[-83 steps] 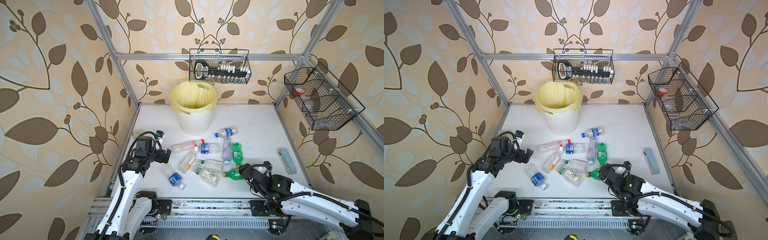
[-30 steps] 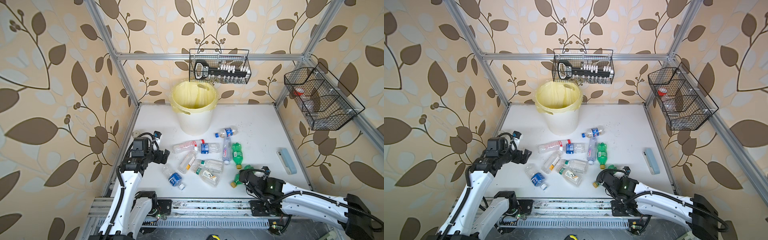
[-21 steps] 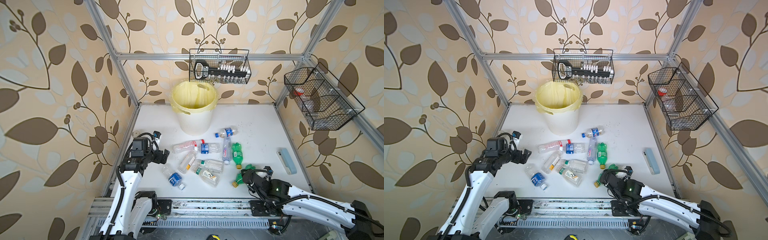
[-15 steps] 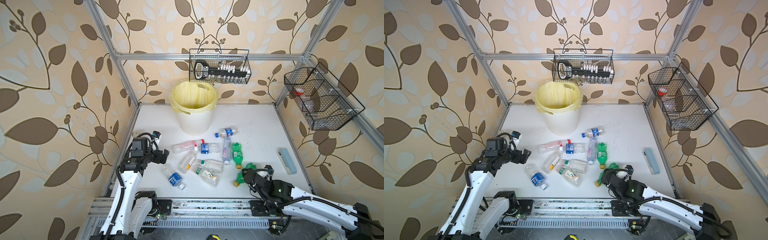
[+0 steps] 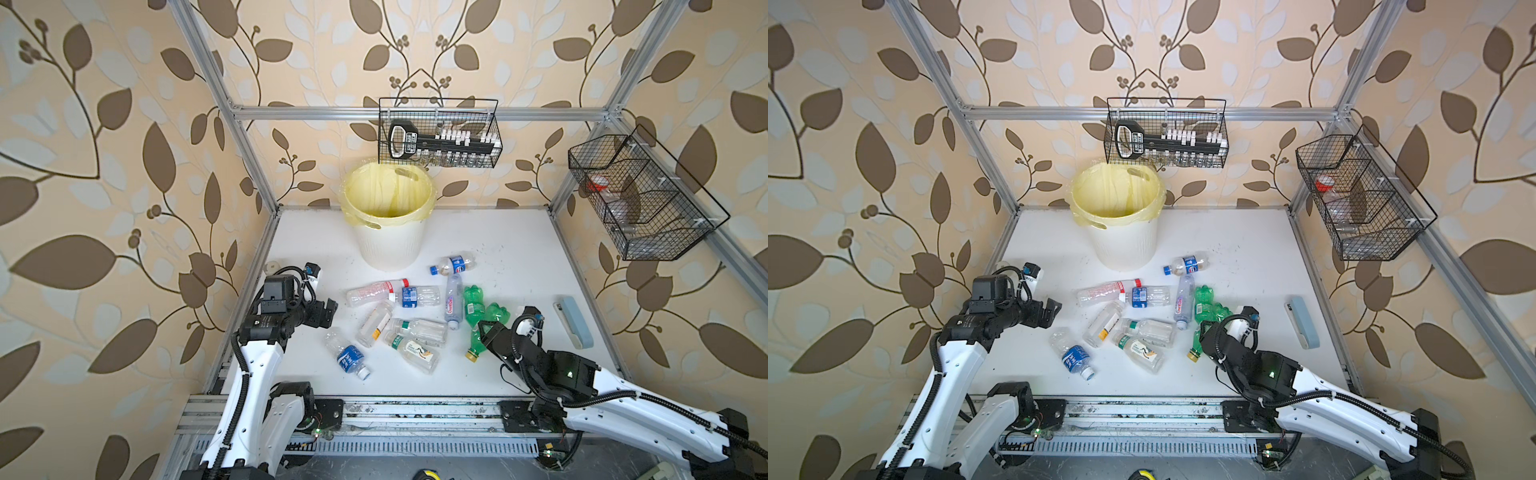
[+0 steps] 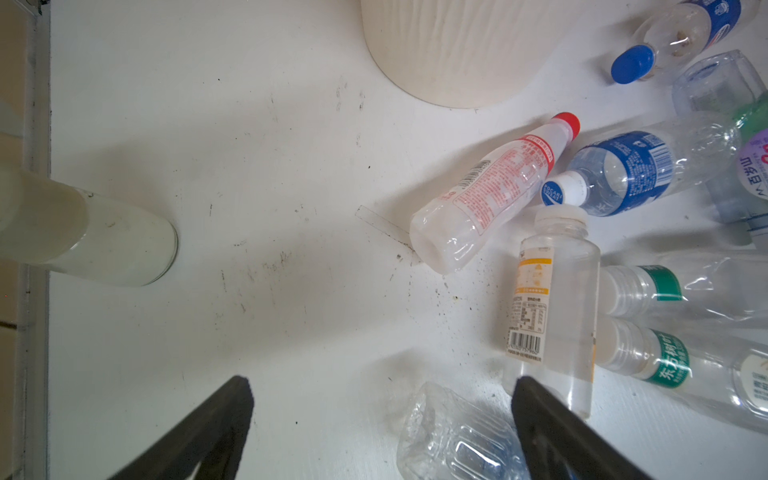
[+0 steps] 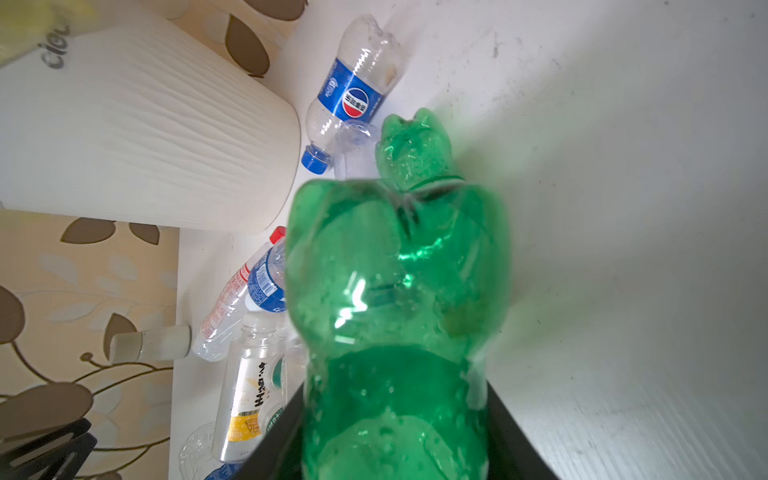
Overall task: Throw the plastic bottles in the bin
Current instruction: 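Lift the green Sprite bottle with the right gripper and swing it over the bin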
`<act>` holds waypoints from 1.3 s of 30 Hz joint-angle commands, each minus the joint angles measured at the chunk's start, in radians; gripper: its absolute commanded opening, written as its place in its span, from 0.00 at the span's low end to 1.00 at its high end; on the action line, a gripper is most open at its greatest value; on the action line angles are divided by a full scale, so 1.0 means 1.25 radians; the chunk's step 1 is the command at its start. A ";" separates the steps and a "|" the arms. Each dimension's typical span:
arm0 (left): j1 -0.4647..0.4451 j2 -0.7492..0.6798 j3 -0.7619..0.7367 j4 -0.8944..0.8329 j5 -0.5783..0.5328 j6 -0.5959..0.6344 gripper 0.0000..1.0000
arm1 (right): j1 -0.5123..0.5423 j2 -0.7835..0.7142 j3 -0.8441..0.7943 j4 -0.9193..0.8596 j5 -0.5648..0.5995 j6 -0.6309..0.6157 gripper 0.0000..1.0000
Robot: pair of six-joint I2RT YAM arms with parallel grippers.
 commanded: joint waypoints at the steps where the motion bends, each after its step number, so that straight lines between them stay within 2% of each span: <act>1: 0.011 -0.001 0.010 -0.005 0.023 0.012 0.99 | -0.032 0.009 0.031 0.056 -0.032 -0.132 0.33; 5: 0.014 -0.002 0.010 -0.005 0.025 0.012 0.99 | -0.087 0.030 0.056 0.098 -0.122 -0.213 0.33; 9: 0.016 -0.003 0.009 -0.006 0.027 0.013 0.99 | -0.125 0.052 0.089 0.104 -0.169 -0.275 0.32; 17: 0.021 -0.005 0.009 -0.007 0.031 0.013 0.99 | -0.187 0.059 0.145 0.118 -0.232 -0.374 0.32; 23: 0.027 -0.009 0.009 -0.008 0.036 0.015 0.99 | -0.215 0.077 0.196 0.119 -0.245 -0.418 0.33; 30: 0.032 -0.010 0.009 -0.009 0.038 0.015 0.99 | -0.234 0.130 0.278 0.136 -0.275 -0.482 0.33; 39: 0.037 -0.009 0.009 -0.010 0.043 0.016 0.99 | -0.280 0.215 0.385 0.210 -0.365 -0.542 0.33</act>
